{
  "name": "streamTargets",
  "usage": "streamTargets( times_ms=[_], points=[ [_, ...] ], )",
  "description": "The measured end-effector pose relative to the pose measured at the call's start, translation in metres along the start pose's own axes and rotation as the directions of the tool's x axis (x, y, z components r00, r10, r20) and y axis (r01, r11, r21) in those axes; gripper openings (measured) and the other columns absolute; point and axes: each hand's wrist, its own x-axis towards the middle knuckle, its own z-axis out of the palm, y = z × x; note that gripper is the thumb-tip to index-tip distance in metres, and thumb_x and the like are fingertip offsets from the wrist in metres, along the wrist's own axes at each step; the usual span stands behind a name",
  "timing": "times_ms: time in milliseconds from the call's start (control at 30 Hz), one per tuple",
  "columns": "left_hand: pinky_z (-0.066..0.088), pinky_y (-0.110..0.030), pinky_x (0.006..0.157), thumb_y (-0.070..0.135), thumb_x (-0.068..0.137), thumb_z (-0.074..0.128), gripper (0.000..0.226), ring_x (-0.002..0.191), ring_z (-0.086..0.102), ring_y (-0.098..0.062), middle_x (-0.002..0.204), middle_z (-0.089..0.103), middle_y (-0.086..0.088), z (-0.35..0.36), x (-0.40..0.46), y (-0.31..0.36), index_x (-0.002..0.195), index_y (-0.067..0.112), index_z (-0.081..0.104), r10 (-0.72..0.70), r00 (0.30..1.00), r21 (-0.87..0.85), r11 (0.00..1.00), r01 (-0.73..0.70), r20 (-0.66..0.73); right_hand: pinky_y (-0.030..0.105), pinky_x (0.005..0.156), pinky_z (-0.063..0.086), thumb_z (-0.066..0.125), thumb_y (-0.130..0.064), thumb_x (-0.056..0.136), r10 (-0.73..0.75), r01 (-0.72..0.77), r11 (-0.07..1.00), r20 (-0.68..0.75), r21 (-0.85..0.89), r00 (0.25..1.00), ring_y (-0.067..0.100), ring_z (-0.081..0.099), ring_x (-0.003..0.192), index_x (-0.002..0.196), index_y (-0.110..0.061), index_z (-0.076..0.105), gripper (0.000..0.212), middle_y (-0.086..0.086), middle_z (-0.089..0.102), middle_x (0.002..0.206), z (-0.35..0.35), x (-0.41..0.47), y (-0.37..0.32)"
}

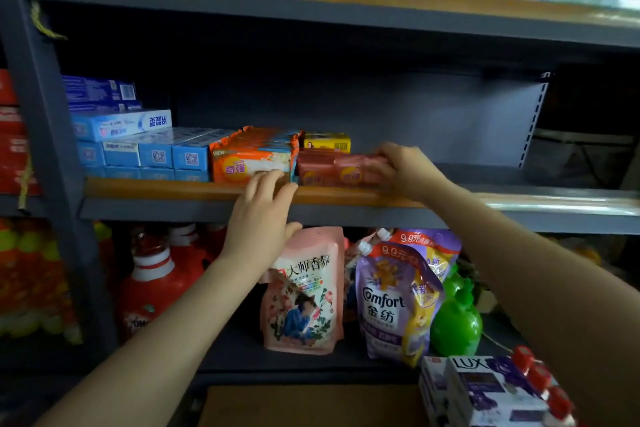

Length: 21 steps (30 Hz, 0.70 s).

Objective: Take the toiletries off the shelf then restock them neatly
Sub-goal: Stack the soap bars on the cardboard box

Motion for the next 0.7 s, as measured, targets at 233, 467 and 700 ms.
streamTargets(
  times_ms=[233, 467, 700],
  points=[
    [0.039, -0.01, 0.09, 0.042, 0.078, 0.069, 0.047, 0.106, 0.051, 0.004, 0.115, 0.052, 0.019, -0.029, -0.01, 0.069, 0.118, 0.04, 0.045, -0.145, 0.98, -0.755, 0.655, -0.011, -0.14, 0.025, 0.063, 0.049, 0.042, -0.028, 0.091, 0.052, 0.22, 0.45, -0.271, 0.866, 0.961, 0.008, 0.055, 0.065, 0.093, -0.019, 0.058, 0.019, -0.008, 0.061, 0.07, 0.002, -0.091, -0.026],
    [0.052, -0.02, 0.073, 0.044, 0.071, 0.065, 0.037, 0.095, 0.062, -0.004, 0.107, 0.064, 0.012, -0.015, -0.035, 0.101, 0.107, 0.04, 0.056, -0.127, 0.991, -0.884, 0.466, 0.029, -0.035, 0.02, 0.052, 0.047, 0.05, -0.029, 0.092, -0.027, -0.074, 0.088, 0.077, 0.993, 0.997, 0.006, 0.055, 0.055, 0.1, -0.008, 0.054, 0.023, -0.006, 0.063, 0.065, 0.046, -0.139, 0.002],
    [0.041, -0.008, 0.087, 0.019, 0.084, 0.061, 0.03, 0.105, 0.053, 0.009, 0.112, 0.058, 0.015, -0.008, -0.056, 0.103, 0.114, 0.021, 0.059, 0.042, 0.983, -0.722, 0.673, -0.161, -0.18, 0.026, 0.077, 0.053, 0.073, -0.051, 0.07, -0.14, -0.175, 0.062, 0.183, 0.983, 0.973, 0.014, 0.062, 0.088, 0.107, -0.014, 0.059, 0.055, 0.001, 0.067, 0.098, 0.056, -0.159, 0.021]
  ],
)
